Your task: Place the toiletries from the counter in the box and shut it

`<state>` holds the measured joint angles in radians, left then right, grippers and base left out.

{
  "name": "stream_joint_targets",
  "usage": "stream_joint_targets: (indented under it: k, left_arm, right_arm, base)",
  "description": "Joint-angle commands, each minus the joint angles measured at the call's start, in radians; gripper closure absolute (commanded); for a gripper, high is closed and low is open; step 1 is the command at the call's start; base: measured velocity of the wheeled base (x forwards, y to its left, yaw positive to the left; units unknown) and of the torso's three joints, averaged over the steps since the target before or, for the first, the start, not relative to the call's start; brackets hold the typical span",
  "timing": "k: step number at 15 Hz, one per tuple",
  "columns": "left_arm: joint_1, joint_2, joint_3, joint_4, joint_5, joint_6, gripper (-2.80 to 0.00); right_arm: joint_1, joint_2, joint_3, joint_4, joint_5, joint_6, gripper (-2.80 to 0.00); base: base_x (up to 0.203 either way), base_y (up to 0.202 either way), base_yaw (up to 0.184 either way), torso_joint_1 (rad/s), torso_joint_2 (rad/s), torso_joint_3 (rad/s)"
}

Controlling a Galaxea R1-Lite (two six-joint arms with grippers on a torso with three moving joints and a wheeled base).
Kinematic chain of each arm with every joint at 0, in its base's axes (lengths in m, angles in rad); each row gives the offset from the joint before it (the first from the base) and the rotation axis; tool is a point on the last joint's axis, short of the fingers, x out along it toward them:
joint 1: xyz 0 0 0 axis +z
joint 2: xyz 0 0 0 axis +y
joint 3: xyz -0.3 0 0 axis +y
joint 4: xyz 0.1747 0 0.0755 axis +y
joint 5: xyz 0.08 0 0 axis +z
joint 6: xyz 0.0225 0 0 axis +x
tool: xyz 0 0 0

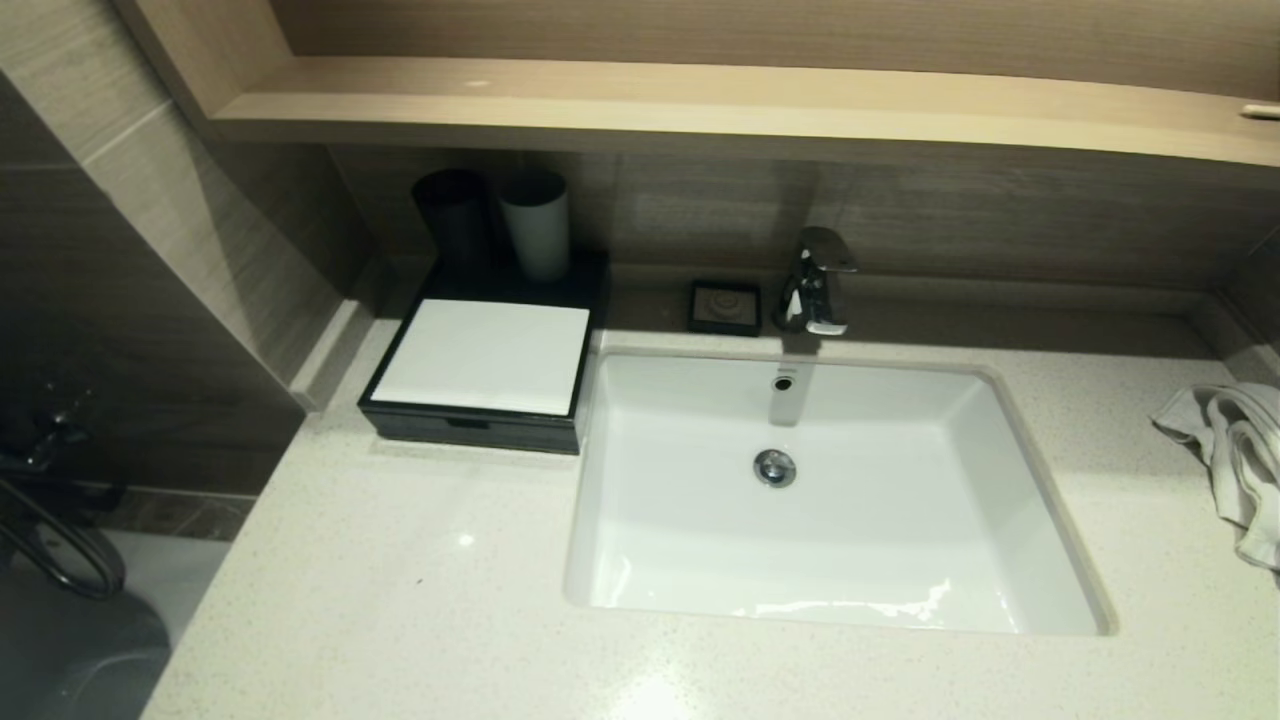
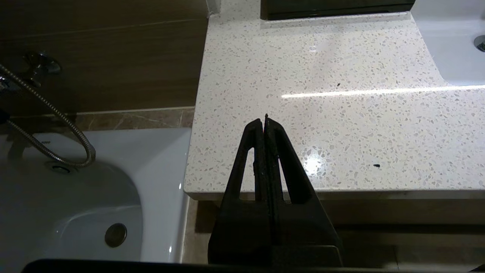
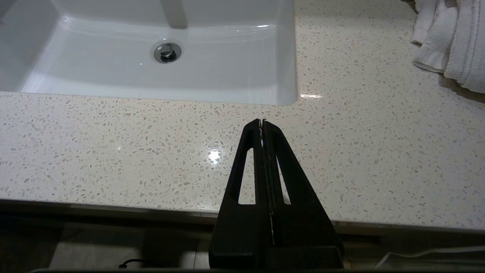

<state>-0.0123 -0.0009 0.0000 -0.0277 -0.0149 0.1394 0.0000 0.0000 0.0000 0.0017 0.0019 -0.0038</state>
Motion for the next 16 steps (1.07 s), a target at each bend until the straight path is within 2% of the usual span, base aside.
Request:
stream_joint_targets:
  k: [1,6,10,12,16]
  left_arm:
    - [0.000,0.002,0.000,0.020,-0.002,-0.003,0.00]
    - [0.000,0.002,0.000,0.022,0.000,-0.066,0.00]
    - [0.000,0.002,0.000,0.020,0.006,-0.078,0.00]
    - [0.000,0.002,0.000,0.020,0.007,-0.106,0.00]
    - [0.000,0.002,0.000,0.020,0.007,-0.109,0.00]
  right_arm:
    - [0.000,0.000,0.000,0.000,0.001,-0.001,0.00]
    - [0.000,0.000,0.000,0.000,0.000,-0.001,0.00]
    - [0.000,0.000,0.000,0.000,0.001,-0.001,0.00]
    - [0.000,0.000,0.000,0.000,0.001,-0.001,0.00]
    - [-0.001,0.000,0.000,0.000,0.001,-0.001,0.00]
  base:
    - [0.000,0.000,0.000,0.000,0.00,0.000]
    - [0.000,0.000,0.000,0.000,0.00,0.000]
    - [0.000,0.000,0.000,0.000,0.00,0.000]
    - [0.000,0.000,0.000,0.000,0.00,0.000]
    - [0.000,0.000,0.000,0.000,0.00,0.000]
